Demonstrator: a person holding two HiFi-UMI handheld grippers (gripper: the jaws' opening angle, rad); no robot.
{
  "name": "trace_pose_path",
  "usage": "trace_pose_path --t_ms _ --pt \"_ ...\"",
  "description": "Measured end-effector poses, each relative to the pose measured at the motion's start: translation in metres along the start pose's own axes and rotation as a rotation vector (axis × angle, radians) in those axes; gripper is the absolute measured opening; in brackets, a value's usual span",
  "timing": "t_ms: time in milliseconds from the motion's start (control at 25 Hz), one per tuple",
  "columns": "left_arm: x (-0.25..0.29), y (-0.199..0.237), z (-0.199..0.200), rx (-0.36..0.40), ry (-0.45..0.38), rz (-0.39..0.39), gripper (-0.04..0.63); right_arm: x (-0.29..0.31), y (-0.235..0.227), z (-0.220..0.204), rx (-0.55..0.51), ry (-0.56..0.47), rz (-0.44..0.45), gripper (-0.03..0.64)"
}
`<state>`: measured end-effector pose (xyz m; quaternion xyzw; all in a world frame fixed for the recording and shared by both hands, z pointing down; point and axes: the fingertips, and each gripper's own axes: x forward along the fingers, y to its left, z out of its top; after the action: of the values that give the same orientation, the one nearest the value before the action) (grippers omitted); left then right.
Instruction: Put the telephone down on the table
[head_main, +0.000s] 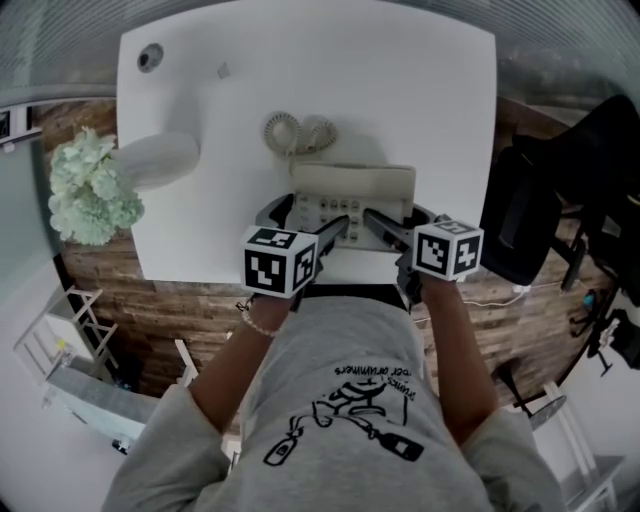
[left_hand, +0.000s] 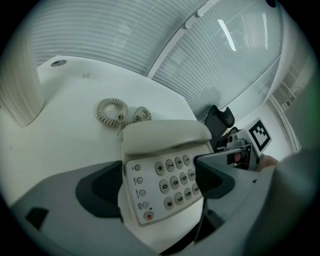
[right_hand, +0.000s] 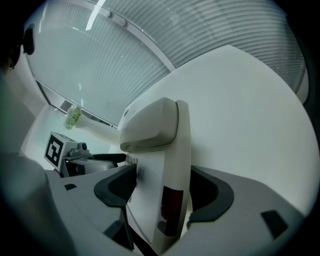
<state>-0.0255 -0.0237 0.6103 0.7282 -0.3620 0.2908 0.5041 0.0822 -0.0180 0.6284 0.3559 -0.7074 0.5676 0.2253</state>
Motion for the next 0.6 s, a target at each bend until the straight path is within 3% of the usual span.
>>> trace_pose_path --t_ms 400,600 --pt "-0.019 -0.015 0.003 0.03 -0.025 -0.015 0.456 -0.017 -0.008 0.0 -0.072 -0.035 -0.092 0.316" --pt "-0.033 -0.033 0.012 0.015 -0.075 -0.092 0.431 -0.043 -0.002 0.009 -0.145 -0.088 -0.15 0.316"
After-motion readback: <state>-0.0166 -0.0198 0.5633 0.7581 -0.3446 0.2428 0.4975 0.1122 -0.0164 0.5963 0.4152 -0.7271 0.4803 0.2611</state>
